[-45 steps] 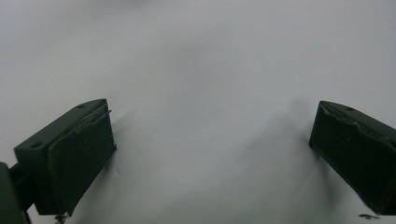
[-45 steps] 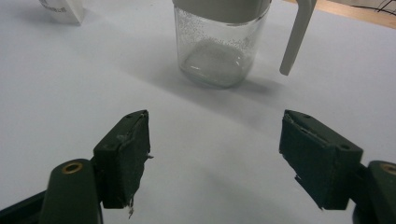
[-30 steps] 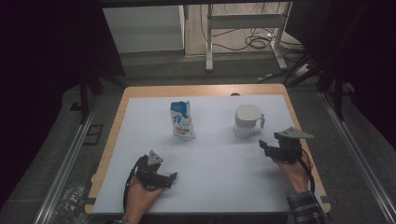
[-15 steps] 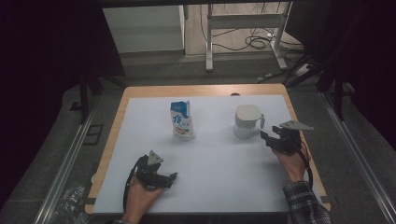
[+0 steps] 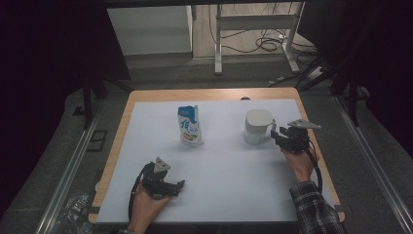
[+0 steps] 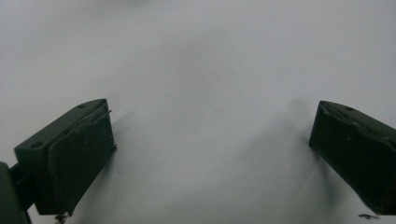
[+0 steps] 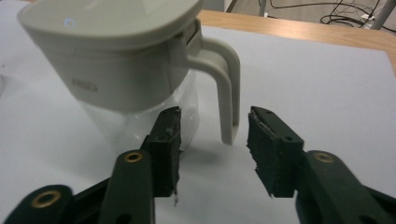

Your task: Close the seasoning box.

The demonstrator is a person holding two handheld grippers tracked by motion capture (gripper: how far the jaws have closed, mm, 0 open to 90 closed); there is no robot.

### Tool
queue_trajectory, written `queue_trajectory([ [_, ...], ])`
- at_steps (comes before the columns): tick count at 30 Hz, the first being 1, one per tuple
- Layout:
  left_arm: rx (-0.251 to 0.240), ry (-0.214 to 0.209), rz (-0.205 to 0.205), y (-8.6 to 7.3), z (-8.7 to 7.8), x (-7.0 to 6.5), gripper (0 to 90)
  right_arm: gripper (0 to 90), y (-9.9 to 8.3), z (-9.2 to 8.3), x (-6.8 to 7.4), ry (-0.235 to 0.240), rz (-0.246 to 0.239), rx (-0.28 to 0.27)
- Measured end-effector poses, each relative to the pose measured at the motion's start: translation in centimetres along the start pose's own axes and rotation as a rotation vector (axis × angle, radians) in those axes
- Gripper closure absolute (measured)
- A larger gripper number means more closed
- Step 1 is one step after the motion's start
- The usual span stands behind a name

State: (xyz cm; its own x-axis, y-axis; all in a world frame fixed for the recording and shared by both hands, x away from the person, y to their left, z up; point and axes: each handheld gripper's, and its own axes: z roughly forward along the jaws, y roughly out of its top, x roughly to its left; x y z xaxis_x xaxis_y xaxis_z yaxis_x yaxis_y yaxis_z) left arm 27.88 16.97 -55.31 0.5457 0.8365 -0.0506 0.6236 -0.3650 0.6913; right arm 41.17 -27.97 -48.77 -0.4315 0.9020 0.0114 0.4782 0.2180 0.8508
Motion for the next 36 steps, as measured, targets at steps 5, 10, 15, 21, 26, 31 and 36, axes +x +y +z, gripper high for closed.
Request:
queue_trajectory([
  [5, 0.000, 0.000, 0.000, 0.0, 0.0, 0.0, 0.1, 56.9, 0.7, 0.8, 0.0, -0.026, -0.002, 0.012],
  [10, 0.000, 0.000, 0.000, 0.0, 0.0, 0.0, 0.2, 56.9, 1.1, 1.6, 0.1, -0.038, -0.007, 0.011],
  [15, 0.000, 0.000, 0.000, 0.0, 0.0, 0.0, 0.2, 59.7, 0.8, 2.3, -0.1, -0.068, 0.001, 0.026],
  [21, -0.001, 0.000, 0.000, 0.0, 0.0, 0.0, 0.1, 63.4, 0.7, 2.8, 0.0, -0.076, -0.005, 0.016],
  [26, 0.000, 0.000, 0.000, 0.0, 0.0, 0.0, 0.2, 74.5, 0.7, 3.1, 0.1, -0.101, -0.024, 0.013],
  [31, -0.001, 0.000, 0.000, 0.0, 0.0, 0.0, 0.2, 77.2, 0.6, 3.2, 0.8, -0.146, -0.068, 0.004],
  [36, -0.002, 0.000, 0.000, 0.0, 0.0, 0.0, 0.2, 81.3, 0.5, 3.2, 0.7, -0.143, -0.048, -0.012],
])
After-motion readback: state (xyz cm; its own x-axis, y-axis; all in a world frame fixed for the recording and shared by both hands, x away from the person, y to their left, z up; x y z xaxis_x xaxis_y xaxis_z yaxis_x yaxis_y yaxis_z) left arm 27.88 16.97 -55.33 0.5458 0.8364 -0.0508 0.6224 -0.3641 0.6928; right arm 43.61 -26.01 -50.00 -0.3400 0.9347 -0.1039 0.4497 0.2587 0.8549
